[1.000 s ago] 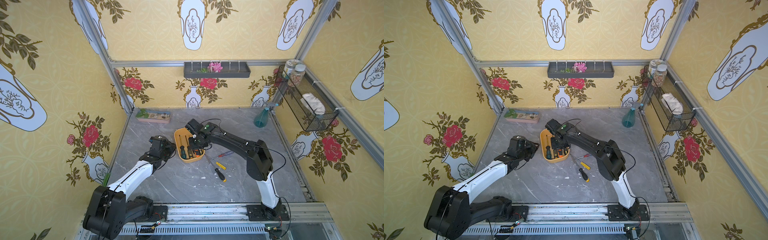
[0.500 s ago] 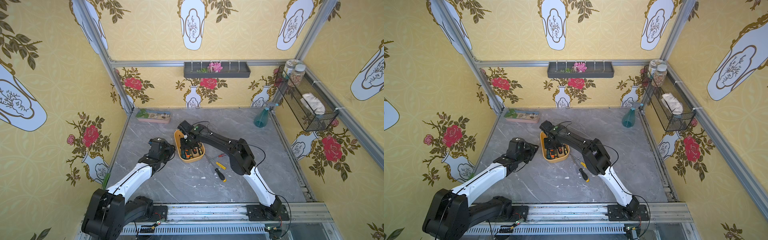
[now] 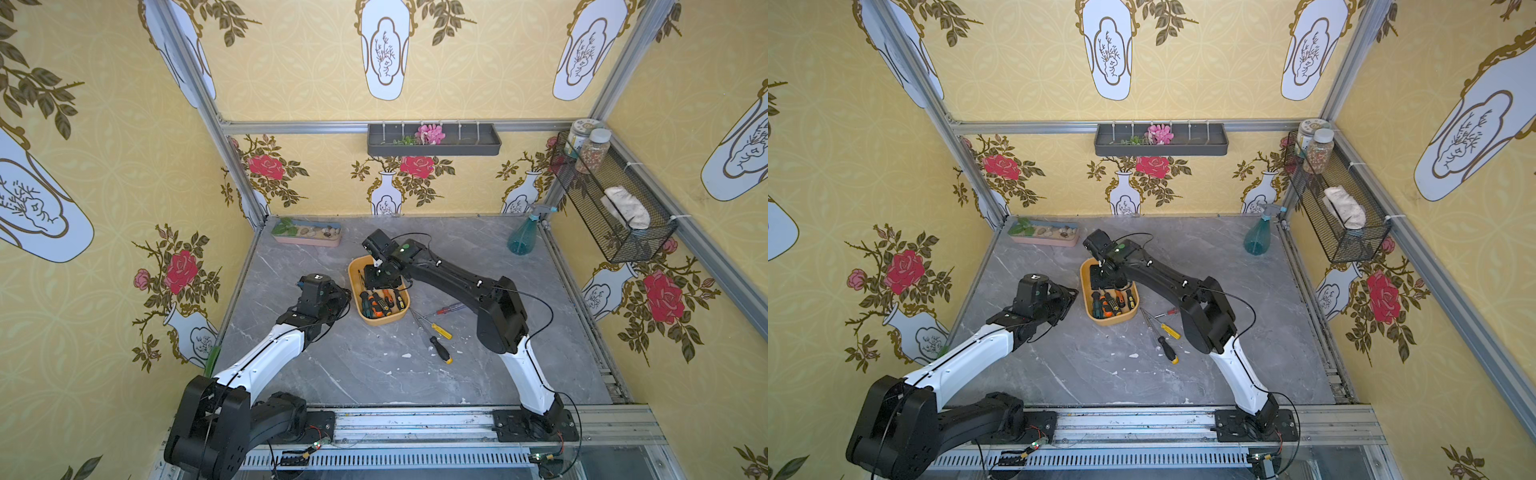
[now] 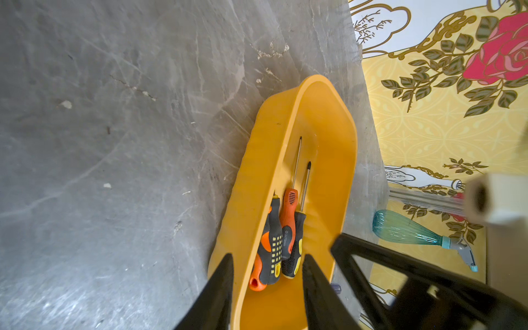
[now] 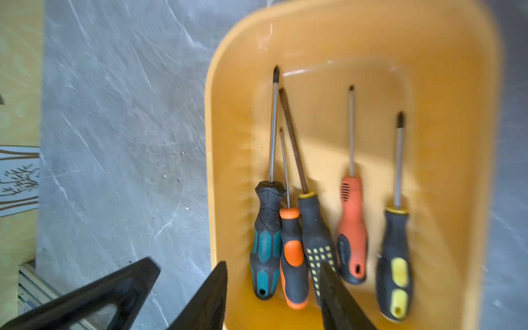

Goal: Put the screwdriver on the desktop into the storage box
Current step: Place the screwdriver in the storage box, then pick up the screwdriver from the center of the board.

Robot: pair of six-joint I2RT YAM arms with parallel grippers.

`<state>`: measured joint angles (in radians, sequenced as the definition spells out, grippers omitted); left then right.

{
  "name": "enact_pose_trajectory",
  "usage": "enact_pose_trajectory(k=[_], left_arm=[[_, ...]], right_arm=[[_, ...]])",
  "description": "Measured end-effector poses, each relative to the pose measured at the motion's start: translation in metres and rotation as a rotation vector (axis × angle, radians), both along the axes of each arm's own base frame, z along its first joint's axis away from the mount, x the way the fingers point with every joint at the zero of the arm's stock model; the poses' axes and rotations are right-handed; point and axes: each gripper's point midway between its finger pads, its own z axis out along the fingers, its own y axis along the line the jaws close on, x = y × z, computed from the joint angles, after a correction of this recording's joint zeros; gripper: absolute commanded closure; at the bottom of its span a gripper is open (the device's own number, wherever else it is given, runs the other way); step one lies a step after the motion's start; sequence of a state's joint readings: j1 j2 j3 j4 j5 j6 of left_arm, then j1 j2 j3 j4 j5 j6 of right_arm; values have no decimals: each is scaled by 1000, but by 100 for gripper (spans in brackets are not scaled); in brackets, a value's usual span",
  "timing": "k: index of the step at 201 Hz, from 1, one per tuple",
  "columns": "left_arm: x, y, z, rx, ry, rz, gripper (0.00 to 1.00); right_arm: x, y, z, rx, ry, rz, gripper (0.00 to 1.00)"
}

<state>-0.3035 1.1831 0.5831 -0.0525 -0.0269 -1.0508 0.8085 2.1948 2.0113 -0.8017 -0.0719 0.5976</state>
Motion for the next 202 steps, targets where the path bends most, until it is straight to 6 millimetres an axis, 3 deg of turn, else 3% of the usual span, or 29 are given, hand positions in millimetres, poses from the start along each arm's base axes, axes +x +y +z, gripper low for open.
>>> enact_pose_trajectory(k=[26, 61, 89, 127, 164, 202], left_arm=[[1, 0, -3, -1, 6, -2, 58], [4, -4, -4, -13, 4, -13, 58], [5, -5, -6, -14, 6, -15, 58], [5, -6, -9, -17, 6, -17, 58], [3, -5, -6, -23, -3, -16, 58], [2, -5, -5, -24, -7, -15, 58]], right_arm=[[-23, -39, 4, -77, 0, -4, 50], [-84, -95, -11, -208, 74, 31, 51], [-118, -122, -27, -283, 130, 42, 53], [-136, -140, -53, -353, 191, 29, 62], [-134, -138, -69, -368, 205, 27, 69], [-131, -134, -86, -382, 211, 46, 70]])
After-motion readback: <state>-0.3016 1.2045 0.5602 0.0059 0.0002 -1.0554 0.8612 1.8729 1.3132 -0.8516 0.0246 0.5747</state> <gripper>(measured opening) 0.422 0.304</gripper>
